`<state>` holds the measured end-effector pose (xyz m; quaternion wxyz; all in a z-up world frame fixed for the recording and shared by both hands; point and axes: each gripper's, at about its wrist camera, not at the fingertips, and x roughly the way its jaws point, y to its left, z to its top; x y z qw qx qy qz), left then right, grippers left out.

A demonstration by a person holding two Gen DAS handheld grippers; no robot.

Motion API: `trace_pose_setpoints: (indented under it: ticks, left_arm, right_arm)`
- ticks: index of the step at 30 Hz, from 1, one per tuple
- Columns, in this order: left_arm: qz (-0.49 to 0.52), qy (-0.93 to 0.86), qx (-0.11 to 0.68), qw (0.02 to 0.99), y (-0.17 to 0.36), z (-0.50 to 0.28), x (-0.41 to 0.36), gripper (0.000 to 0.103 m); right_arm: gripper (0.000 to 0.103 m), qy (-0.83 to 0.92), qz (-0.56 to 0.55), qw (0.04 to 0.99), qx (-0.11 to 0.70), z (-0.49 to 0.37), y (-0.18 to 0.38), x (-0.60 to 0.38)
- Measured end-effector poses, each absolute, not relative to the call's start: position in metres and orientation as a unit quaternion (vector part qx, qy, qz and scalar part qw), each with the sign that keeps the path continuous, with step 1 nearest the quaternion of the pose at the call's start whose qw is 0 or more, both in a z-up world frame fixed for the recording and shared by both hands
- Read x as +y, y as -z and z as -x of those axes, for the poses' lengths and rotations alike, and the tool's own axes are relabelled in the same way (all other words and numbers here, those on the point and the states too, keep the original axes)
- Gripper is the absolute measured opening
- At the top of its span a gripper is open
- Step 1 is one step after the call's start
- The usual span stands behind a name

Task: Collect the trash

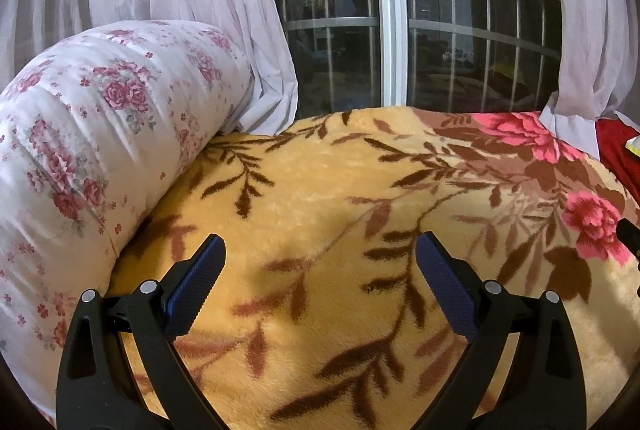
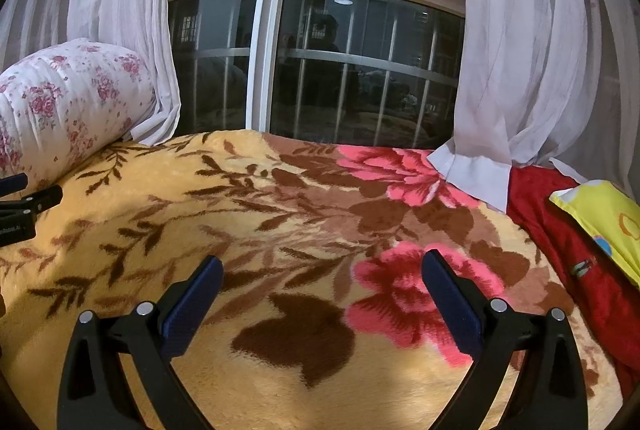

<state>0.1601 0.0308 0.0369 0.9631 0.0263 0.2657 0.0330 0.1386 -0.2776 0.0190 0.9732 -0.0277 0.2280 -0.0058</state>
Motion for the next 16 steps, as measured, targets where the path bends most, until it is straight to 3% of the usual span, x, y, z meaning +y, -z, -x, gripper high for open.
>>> trace_pose_setpoints:
  ticks: [16]
  left_arm:
    - [-0.029, -0.015, 0.271, 0.962, -0.0354, -0.1616, 0.0271, 0.093]
  right_arm:
    - [0.098, 0.006, 0.026, 0.973, 0.228, -0.1402, -0.0172, -0.2794]
